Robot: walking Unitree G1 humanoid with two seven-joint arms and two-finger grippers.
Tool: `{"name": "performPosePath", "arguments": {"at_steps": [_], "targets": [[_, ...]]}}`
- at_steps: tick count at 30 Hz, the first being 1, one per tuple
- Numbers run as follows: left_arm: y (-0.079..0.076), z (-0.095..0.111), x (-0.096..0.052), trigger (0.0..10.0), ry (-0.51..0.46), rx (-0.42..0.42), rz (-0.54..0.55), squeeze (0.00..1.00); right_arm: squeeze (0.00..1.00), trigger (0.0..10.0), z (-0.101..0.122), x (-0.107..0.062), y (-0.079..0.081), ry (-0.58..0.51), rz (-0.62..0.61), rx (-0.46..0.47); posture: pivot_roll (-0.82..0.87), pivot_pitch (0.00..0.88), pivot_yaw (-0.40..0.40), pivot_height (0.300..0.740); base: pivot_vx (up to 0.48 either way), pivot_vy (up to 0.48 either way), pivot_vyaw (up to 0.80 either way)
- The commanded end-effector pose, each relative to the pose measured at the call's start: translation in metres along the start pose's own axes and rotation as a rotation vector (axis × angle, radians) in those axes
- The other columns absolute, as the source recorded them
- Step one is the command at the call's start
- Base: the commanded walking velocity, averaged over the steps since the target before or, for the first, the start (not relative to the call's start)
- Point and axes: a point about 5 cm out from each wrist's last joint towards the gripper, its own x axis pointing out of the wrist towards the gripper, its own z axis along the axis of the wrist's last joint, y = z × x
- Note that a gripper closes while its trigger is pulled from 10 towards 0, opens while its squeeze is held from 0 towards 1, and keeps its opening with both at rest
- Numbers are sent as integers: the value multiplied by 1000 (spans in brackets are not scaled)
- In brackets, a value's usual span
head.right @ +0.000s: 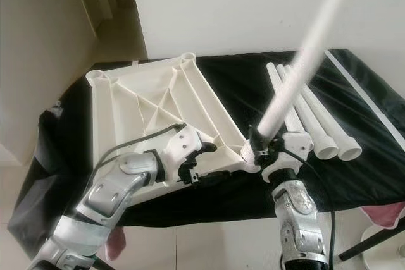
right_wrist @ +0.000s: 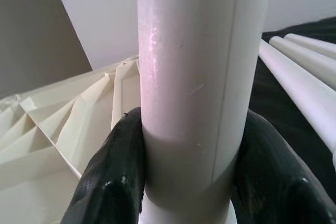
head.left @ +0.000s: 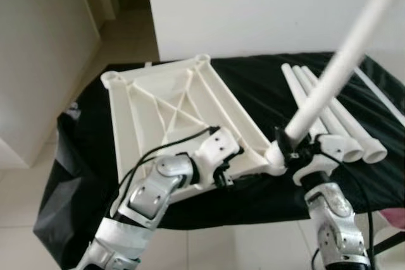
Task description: Building children table
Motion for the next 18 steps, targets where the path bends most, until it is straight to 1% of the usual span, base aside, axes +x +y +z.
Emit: {"name": "performPosePath", "arguments": {"at_steps": [1,4,5,6,7,8,10,11,12,13,15,18], "targets": [[5,1,-1,10000,11,11,76,0,0,10000,-34,-13,-16,190,-110,20,-3,0,45,740,0,0,0],[5,1,-1,10000,10,10,74,0,0,10000,-33,-13,-18,187,-107,10,-5,0,45,740,0,0,0],[5,1,-1,10000,10,10,75,0,0,10000,-32,-12,-18,188,-101,-9,-8,0,46,740,0,0,0],[5,1,-1,10000,10,10,75,0,0,10000,-32,-12,-18,188,-101,-9,-8,0,46,740,0,0,0],[6,1,-1,10000,10,9,75,0,0,10000,-32,-11,-18,188,-88,-36,-8,0,46,740,0,0,0],[6,1,-1,10000,10,9,75,0,0,10000,-32,-11,-18,188,-88,-36,-8,0,46,740,0,0,0],[5,2,0,10000,8,9,75,0,0,10000,-30,-10,-13,183,-30,-143,-8,0,40,740,0,0,0],[5,2,0,10000,7,8,75,0,0,10000,-29,-11,-8,173,8,-182,-7,0,39,740,0,0,0],[5,2,0,10000,7,8,75,0,0,10000,-29,-11,-8,173,8,-182,-7,0,39,740,0,0,0],[5,2,0,10000,6,8,76,0,0,10000,-29,-13,-4,161,44,-221,-6,0,36,740,0,0,0],[4,2,0,10000,3,8,78,0,0,10000,-32,-17,0,157,81,-237,-4,0,33,740,0,0,0],[4,2,0,10000,2,9,79,0,0,10000,-33,-18,1,158,86,-230,-4,0,31,740,0,0,0]]}}
